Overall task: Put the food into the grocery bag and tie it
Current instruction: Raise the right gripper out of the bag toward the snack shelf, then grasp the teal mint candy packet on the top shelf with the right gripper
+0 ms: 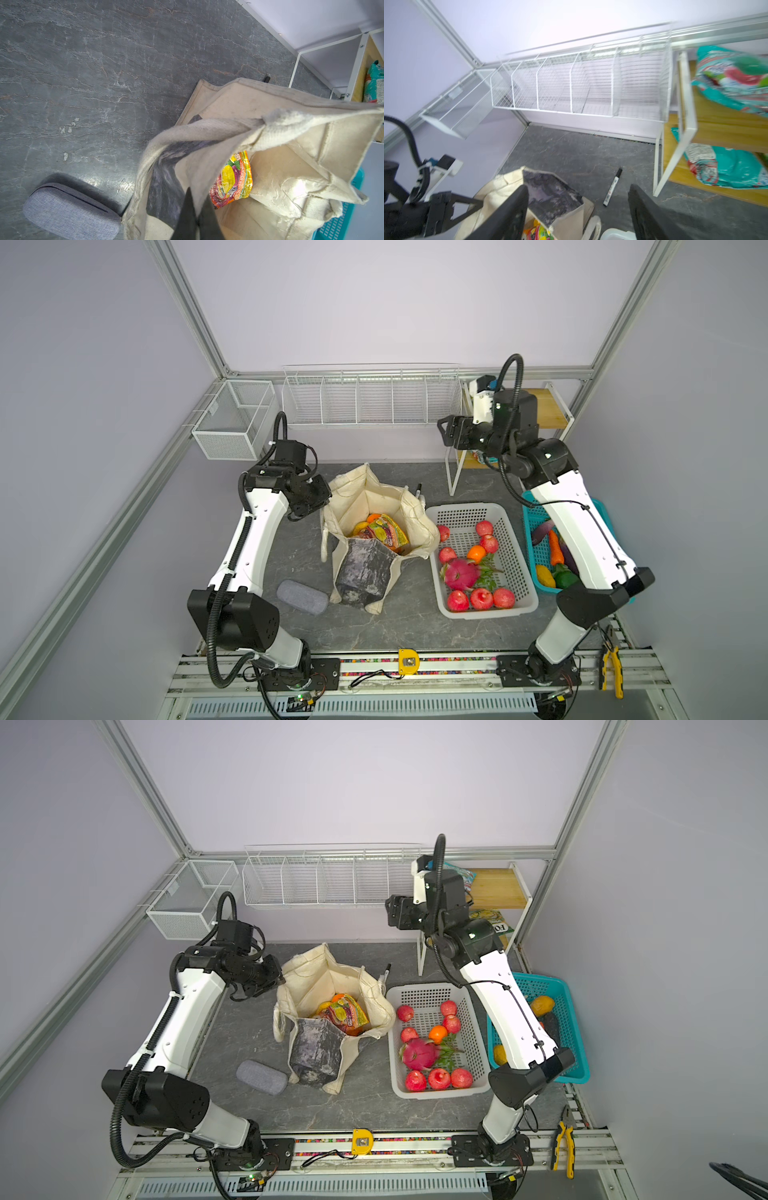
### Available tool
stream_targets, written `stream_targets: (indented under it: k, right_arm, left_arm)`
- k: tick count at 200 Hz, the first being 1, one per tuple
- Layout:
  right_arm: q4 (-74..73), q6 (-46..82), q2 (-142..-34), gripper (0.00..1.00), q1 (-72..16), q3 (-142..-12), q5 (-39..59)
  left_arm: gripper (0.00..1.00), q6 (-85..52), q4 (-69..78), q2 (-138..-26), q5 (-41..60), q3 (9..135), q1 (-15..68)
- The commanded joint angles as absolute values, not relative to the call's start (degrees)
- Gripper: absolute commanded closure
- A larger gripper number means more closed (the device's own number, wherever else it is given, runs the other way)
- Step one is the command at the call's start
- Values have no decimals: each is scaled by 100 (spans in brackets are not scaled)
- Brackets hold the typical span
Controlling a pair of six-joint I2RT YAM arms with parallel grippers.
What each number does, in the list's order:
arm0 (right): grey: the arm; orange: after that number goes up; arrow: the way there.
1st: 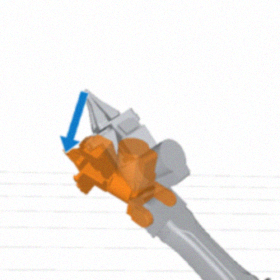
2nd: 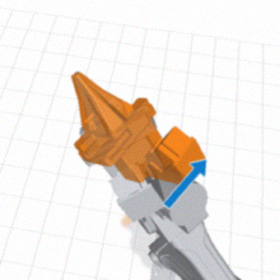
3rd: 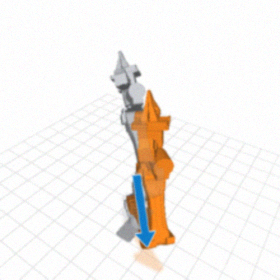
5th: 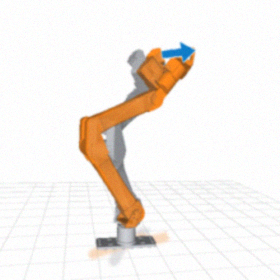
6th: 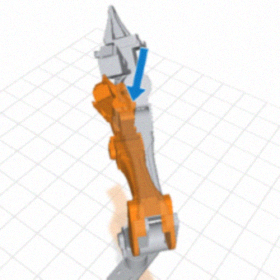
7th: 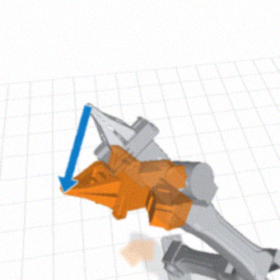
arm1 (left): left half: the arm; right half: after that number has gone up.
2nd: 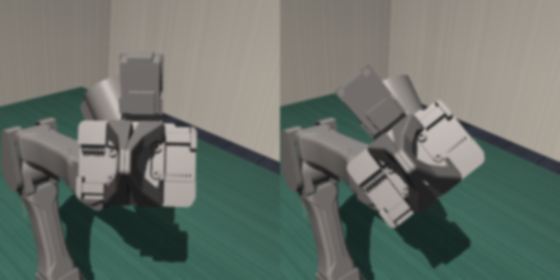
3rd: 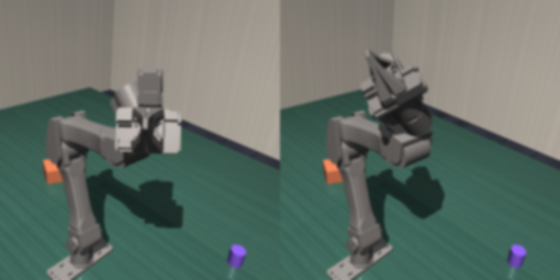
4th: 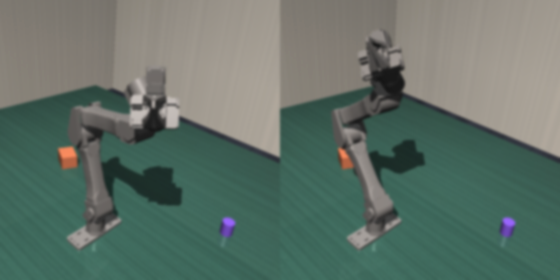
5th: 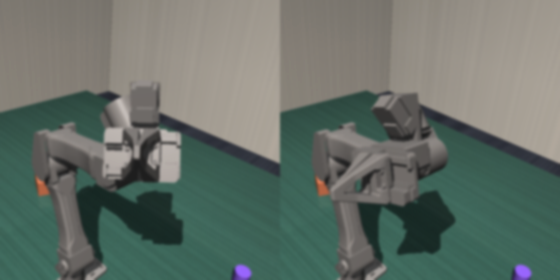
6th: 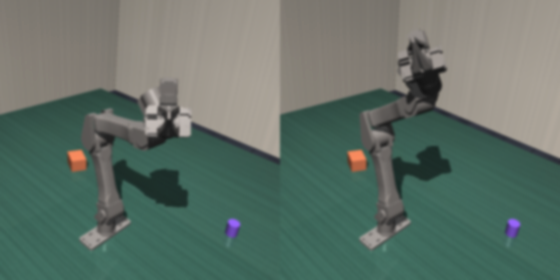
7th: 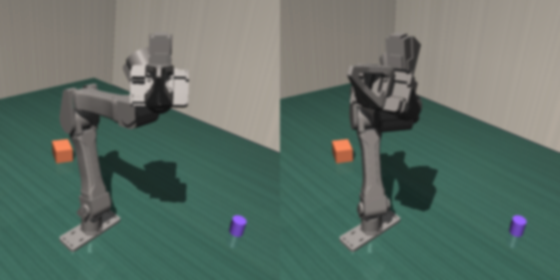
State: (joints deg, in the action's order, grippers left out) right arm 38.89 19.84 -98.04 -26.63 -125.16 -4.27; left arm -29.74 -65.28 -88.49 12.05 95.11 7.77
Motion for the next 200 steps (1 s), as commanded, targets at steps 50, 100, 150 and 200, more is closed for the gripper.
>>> stream_targets:
  k: [50, 100, 150, 200]
  right_arm:
    - [2831, 3620, -9557, 23, -958, -12190, 287]
    - [2573, 4463, -9927, 24, -282, -12394, 736]
    - [2497, 4920, -10167, 25, -1, -12480, 885]
    - [2553, 5310, -10417, 27, 123, -12507, 1091]
  left_arm:
    - [100, -2861, -6539, -8581, 1263, 9571, 761]
    - [100, -2848, -6517, -8533, 1270, 9449, 760]
    - [100, -2830, -6479, -8536, 1323, 9404, 763]
    - [100, -2795, -6486, -8548, 1367, 9378, 759]
